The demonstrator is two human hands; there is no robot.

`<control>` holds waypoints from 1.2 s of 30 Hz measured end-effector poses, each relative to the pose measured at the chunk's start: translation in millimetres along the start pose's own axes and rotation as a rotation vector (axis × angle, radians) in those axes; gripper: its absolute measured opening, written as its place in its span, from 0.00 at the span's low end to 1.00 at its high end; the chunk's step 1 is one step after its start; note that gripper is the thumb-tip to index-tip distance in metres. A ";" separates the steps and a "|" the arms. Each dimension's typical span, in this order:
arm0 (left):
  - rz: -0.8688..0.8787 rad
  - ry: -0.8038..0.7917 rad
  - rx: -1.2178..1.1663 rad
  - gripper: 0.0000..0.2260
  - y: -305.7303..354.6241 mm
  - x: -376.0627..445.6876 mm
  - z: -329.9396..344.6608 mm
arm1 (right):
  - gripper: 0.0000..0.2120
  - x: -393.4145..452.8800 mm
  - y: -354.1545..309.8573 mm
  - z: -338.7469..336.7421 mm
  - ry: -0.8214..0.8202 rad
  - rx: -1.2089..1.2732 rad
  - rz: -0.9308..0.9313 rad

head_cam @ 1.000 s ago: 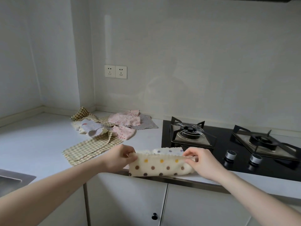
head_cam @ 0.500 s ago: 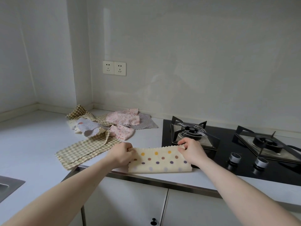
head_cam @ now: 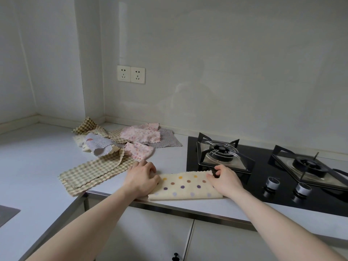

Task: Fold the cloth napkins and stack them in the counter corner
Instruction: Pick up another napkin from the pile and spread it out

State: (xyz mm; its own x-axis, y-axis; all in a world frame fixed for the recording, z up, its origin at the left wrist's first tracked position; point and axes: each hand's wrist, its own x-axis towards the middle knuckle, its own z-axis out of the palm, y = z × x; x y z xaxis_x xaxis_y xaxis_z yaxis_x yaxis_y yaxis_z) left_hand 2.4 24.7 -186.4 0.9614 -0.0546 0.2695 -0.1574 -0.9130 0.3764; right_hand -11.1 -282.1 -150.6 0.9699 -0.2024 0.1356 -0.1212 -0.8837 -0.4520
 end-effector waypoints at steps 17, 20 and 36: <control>0.036 -0.024 -0.194 0.10 -0.9 -4.6 -2.7 | 0.10 5.9 -24.0 -16.9 -0.097 0.291 0.134; -0.003 -0.038 -0.281 0.10 -2.7 -4.2 -3.8 | 0.10 3.9 -37.4 -21.5 -0.089 0.353 0.095; -0.096 -0.046 -0.497 0.11 -6.5 -0.2 -8.6 | 0.19 -15.8 -147.9 8.5 -0.410 0.566 0.032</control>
State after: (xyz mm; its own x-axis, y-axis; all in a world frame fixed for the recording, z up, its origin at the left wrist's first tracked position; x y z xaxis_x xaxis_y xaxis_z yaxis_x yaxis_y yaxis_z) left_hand 1.3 34.0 -181.3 0.9840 -0.0082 0.1780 -0.1456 -0.6129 0.7766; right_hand -6.7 -144.5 -93.4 0.9827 0.0494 -0.1784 -0.1301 -0.5015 -0.8553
